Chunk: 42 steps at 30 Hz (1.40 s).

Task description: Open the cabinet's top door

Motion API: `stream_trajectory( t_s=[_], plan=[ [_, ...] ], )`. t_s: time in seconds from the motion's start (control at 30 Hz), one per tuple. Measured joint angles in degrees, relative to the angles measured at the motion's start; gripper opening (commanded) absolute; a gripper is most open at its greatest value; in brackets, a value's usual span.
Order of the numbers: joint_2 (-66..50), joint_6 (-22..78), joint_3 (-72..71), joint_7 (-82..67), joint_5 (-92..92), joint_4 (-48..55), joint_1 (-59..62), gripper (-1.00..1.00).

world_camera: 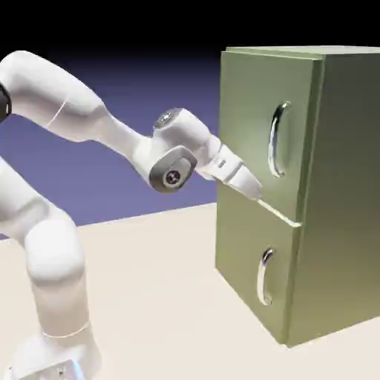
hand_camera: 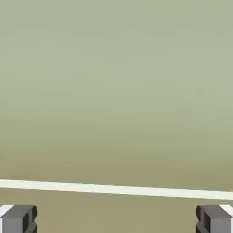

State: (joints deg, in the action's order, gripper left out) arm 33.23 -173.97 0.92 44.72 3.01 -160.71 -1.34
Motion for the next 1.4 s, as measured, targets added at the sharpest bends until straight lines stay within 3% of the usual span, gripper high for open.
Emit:
stream_trajectory(
  t_s=[1.4],
  plan=[
    [19.79, 1.19, 32.19, 78.90, 104.65, 10.02, -22.79, 0.00]
  ],
)
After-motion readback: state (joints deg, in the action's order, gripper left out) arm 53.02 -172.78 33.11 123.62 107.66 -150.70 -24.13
